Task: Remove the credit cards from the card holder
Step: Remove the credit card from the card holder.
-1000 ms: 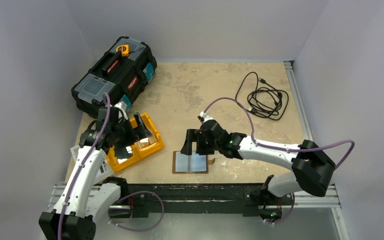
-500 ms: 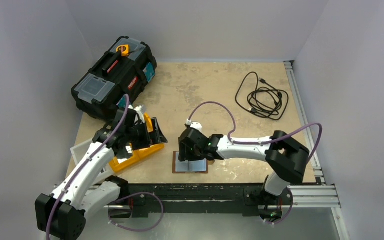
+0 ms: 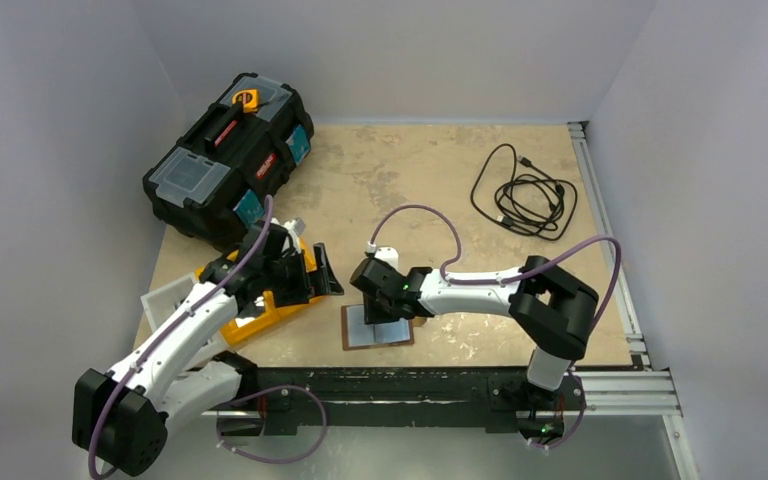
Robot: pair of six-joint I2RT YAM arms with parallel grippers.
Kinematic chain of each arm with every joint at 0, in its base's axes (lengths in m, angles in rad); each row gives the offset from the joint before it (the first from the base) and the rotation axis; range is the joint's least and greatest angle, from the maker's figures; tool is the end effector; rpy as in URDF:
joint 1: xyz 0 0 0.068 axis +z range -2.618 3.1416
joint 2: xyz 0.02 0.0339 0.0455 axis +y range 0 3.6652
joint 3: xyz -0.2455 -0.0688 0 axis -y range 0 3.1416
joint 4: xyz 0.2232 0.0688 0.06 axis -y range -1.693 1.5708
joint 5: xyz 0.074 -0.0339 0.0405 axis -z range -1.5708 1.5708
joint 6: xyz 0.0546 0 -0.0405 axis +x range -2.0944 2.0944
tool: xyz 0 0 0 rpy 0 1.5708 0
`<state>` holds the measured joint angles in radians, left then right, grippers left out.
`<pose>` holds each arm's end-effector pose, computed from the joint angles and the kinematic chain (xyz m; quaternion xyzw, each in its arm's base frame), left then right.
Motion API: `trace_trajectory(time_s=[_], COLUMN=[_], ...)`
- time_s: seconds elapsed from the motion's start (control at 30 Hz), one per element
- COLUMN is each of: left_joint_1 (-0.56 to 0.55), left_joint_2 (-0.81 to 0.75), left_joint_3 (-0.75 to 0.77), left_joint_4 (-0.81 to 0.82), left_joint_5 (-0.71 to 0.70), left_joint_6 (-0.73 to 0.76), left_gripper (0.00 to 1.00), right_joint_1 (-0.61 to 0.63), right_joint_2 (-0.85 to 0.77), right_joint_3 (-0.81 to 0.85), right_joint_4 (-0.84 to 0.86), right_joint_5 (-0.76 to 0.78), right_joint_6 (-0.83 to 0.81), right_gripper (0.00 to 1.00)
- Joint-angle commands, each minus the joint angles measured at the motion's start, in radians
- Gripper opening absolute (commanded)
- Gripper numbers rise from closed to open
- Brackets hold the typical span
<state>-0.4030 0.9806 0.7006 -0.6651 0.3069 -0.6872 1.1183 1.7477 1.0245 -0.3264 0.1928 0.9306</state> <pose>0.1667 -0.0890 0.2113 -0.0866 0.9375 -0.2821 0.1847 0.1553 0.2956 0.1418 -0.0654 0.9598 0.1708 0.2127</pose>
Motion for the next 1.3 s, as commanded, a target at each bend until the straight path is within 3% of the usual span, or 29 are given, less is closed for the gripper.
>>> trace_trajectory(time_s=[0.0,0.17,0.33,0.57,1.13,1.27], left_joint_1=[-0.026,-0.064,-0.105,-0.165,-0.243,-0.249], left_joint_2=[0.019,0.056,0.101,0.185,0.367,0.388], left_joint_3=[-0.020,-0.054,-0.090,-0.100,-0.108,-0.113], left_joint_4=[0.055,0.094,0.165,0.255,0.350,0.364], left_joint_5=[-0.003,0.008,0.037,0.068,0.030,0.029], left_joint_6=[-0.028,-0.053,-0.088,-0.125,-0.157,-0.166], left_gripper=[0.99,0.92,0.75,0.55,0.33,0.15], right_joint_1=[-0.002,-0.022,-0.050,-0.066,-0.089,-0.095], right_joint_2=[0.018,0.016,0.001,0.003,-0.017,-0.033], right_joint_3=[-0.033,-0.096,-0.163,-0.211,-0.243,-0.239], right_joint_4=[0.009,0.077,0.156,0.220,0.252,0.253], right_joint_5=[-0.010,-0.062,-0.110,-0.150,-0.174,-0.178], right_joint_6=[0.009,0.008,0.008,0.011,0.010,0.007], right_gripper=[0.22,0.06,0.01,0.00,0.00,0.00])
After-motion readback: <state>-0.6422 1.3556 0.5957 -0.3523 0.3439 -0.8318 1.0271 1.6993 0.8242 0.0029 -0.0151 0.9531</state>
